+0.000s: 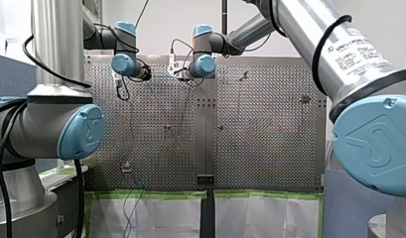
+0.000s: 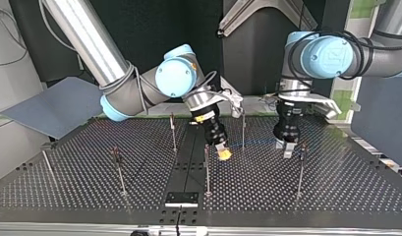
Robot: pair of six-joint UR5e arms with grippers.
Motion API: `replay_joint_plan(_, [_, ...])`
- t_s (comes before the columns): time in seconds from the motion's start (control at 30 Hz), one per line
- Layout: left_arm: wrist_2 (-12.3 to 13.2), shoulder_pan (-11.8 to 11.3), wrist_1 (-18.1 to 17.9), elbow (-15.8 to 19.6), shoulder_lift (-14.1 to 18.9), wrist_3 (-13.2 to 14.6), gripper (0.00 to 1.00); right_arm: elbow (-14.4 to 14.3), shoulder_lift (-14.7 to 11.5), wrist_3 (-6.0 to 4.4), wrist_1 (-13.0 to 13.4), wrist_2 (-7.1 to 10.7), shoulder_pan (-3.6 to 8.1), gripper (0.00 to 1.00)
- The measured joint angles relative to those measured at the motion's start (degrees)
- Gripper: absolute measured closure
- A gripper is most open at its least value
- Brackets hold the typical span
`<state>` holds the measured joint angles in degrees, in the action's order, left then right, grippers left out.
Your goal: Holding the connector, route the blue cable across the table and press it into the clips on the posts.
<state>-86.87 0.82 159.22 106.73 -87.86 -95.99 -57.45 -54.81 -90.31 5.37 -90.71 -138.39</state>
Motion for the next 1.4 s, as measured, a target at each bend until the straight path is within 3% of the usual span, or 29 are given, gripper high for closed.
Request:
replay_joint_plan(0.37, [-3.2,1.9,0.4,-5.0,-5.1,1.1,0.00,0.0,0.0,-0.06,0.0,-0.01,0.00,1.00])
replay_joint_plan(0.63, [-4.9,1.6,0.1,-6.0,-7.3,1.9,0.00,0.0,0.0,-0.06,-0.1,0.01,0.04,1.00])
replay_joint_plan(0.67, [-5.0,1.6,0.1,-6.0,-7.4,1.9,0.09,0.0,0.0,-0.07,-0.1,0.01,0.06,1.00])
replay_joint_plan(0.7, [-5.1,1.7,0.1,-6.0,-7.4,1.9,0.09,0.0,0.0,-0.07,-0.1,0.01,0.07,1.00])
replay_joint_plan(0.77, [-5.3,1.8,0.1,-6.0,-7.4,1.8,0.31,0.0,0.0,-0.10,-0.1,0.01,0.07,1.00])
replay_joint_plan(0.8, [-5.4,1.8,0.0,-6.0,-7.4,1.8,0.31,0.0,0.0,-0.10,-0.1,0.01,0.07,1.00])
replay_joint_plan(0.83, [-5.5,1.8,0.0,-6.0,-7.4,1.8,0.53,0.0,0.0,-0.11,-0.1,0.01,0.08,1.00])
replay_joint_plan(0.87, [-5.7,1.8,0.0,-6.0,-7.4,1.7,0.67,0.0,0.0,-0.13,-0.1,0.01,0.08,1.00])
replay_joint_plan(0.9, [-5.8,1.9,0.0,-6.0,-7.4,1.7,0.67,0.0,0.0,-0.13,-0.1,0.01,0.08,1.00])
replay_joint_plan(0.93, [-6.0,1.9,0.0,-6.0,-7.4,1.6,0.89,0.0,0.0,-0.14,-0.2,0.00,0.08,1.00])
replay_joint_plan(0.97, [-6.4,1.9,0.1,-6.0,-7.4,1.6,1.00,0.0,0.0,-0.14,-0.2,0.00,0.09,1.00])
replay_joint_plan(1.2, [-8.6,2.3,0.5,-6.0,-7.2,0.7,1.00,0.0,0.0,-0.15,-0.3,-0.36,0.10,1.00])
replay_joint_plan(1.4, [-10.5,2.7,3.0,-5.3,-6.3,0.7,1.00,0.0,0.0,-0.15,-0.8,-1.39,-0.01,1.00])
